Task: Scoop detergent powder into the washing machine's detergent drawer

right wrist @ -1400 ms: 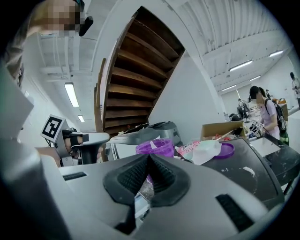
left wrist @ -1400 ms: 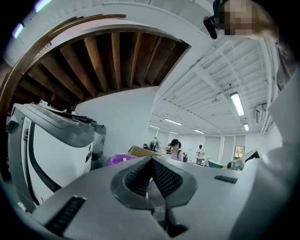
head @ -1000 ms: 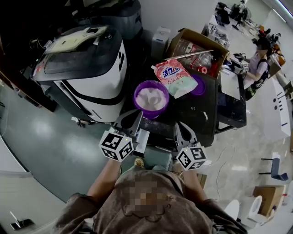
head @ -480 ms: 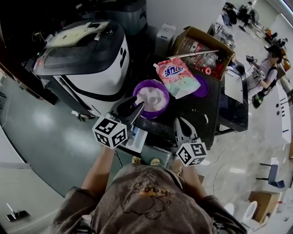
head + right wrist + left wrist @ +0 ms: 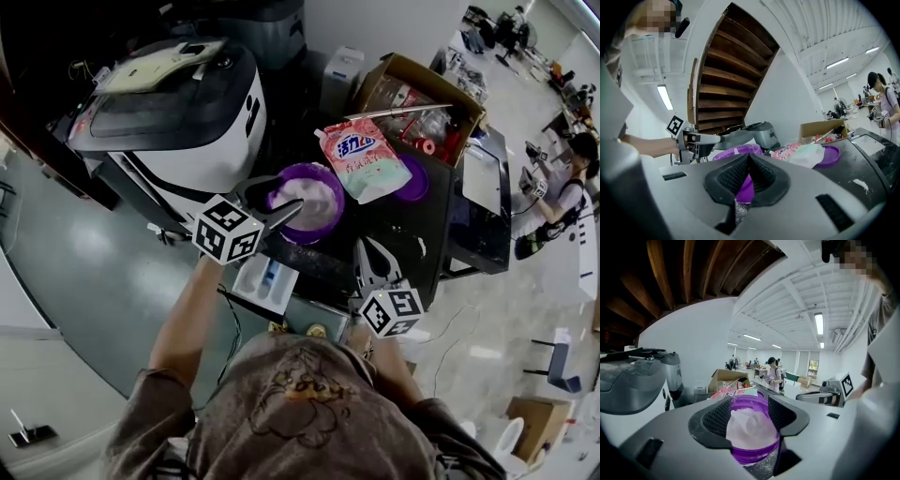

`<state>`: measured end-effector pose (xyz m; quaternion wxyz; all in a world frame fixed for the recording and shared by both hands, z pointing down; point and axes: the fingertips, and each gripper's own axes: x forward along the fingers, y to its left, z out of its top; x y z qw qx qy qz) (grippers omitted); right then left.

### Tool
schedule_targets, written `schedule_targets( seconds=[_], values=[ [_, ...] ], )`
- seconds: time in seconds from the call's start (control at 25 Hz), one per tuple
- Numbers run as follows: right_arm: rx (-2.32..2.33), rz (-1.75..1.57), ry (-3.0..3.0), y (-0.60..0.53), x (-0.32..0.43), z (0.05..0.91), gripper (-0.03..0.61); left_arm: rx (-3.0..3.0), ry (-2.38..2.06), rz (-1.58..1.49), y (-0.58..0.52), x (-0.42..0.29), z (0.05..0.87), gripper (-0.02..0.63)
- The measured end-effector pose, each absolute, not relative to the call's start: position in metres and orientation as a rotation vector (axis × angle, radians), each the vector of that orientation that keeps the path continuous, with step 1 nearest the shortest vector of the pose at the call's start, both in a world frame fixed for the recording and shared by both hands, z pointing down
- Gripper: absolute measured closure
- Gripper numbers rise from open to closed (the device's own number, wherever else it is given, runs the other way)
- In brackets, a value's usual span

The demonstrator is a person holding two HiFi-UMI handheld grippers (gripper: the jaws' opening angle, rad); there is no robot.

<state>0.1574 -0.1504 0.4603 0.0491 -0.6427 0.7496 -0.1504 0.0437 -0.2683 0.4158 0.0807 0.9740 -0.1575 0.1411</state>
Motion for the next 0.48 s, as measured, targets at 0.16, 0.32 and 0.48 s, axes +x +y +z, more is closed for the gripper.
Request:
schedule_targets(
  seconds=[0.16, 0.32, 0.48],
  values=[
    [-1.947, -0.464, 2.285, -0.155, 0.157, 0.462, 0.586, 2.931, -0.375, 0.589, -0.277, 0.054, 0.430, 0.364],
    [-1.945, -0.478, 2.283, -0.158, 0.157, 0.465, 0.586, 2.919, -0.301, 0.742, -0.288, 0.063, 0.444, 0.365],
    [-1.952, -0.483, 2.277, -0.159, 0.160, 0.467, 0.586, 2.904, -0.244, 0.872, -0.296, 0.070, 0.458, 0.365]
  ],
)
